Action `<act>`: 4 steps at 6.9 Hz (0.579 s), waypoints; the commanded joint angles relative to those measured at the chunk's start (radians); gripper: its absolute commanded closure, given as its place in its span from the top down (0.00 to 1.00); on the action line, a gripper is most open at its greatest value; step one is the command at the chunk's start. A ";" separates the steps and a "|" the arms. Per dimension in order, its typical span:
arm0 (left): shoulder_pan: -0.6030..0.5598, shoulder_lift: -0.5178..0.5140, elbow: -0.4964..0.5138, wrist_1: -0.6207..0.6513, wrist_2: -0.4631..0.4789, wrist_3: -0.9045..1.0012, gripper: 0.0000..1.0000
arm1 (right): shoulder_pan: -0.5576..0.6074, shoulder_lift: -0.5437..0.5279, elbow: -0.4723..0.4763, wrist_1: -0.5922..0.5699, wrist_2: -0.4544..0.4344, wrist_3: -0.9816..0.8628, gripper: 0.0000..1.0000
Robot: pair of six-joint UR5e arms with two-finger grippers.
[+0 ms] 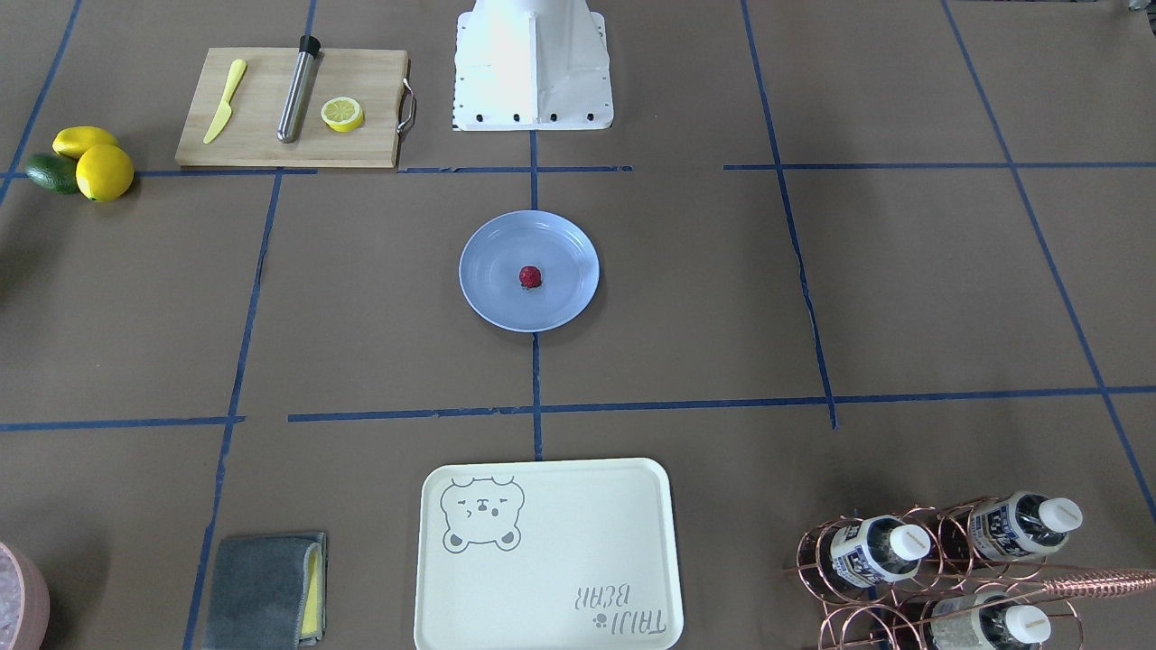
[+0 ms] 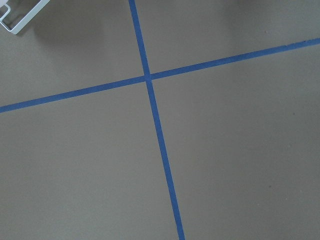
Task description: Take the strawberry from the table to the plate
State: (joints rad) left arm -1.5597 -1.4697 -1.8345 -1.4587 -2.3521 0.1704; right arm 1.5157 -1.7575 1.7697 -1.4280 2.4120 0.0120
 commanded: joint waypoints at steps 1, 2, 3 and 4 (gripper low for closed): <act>0.000 0.000 0.000 -0.002 -0.003 0.000 1.00 | -0.034 0.000 0.058 -0.088 -0.001 -0.003 1.00; 0.000 0.000 0.000 -0.002 -0.003 0.000 1.00 | -0.037 -0.002 0.075 -0.123 -0.001 -0.016 1.00; 0.000 0.000 0.006 -0.002 -0.004 0.000 1.00 | -0.037 -0.002 0.076 -0.121 -0.001 -0.018 1.00; 0.000 0.000 0.011 -0.008 -0.004 0.000 1.00 | -0.038 -0.002 0.076 -0.121 -0.001 -0.018 1.00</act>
State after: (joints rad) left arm -1.5601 -1.4696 -1.8295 -1.4618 -2.3556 0.1703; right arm 1.4795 -1.7592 1.8419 -1.5435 2.4114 -0.0040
